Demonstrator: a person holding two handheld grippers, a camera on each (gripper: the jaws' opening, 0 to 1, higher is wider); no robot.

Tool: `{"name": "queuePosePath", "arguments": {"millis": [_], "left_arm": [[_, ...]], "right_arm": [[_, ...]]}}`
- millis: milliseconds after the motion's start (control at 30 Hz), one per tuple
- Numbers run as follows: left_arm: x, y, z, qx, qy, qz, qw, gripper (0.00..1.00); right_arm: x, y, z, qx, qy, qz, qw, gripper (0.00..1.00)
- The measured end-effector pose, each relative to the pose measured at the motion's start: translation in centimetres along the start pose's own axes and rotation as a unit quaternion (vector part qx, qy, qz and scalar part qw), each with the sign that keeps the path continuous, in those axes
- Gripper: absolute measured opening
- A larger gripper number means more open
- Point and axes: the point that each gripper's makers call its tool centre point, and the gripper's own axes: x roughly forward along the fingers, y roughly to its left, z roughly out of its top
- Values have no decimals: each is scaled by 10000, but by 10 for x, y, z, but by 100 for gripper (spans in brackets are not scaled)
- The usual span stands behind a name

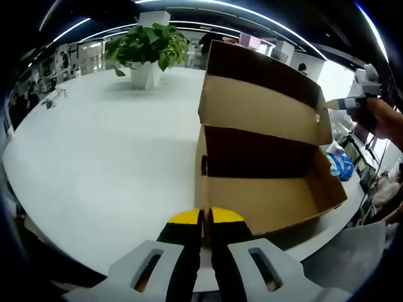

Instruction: Operate the shoe box by opening the lid, removing the specified soft item, and placing it in the target area until the item is outside and the box remains undamaged.

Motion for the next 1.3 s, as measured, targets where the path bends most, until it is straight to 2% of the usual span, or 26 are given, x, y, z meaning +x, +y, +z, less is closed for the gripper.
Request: {"name": "queuePosePath", "arguments": {"millis": [767, 1300], "left_arm": [[0, 0, 1, -15, -5, -12, 10000, 0], [0, 0, 1, -32, 0, -23, 10000, 1]], "right_arm": [[-30, 17, -9, 53, -254, 1, 9997, 0], [-53, 32, -25, 149, -366, -43, 9992, 0]]}}
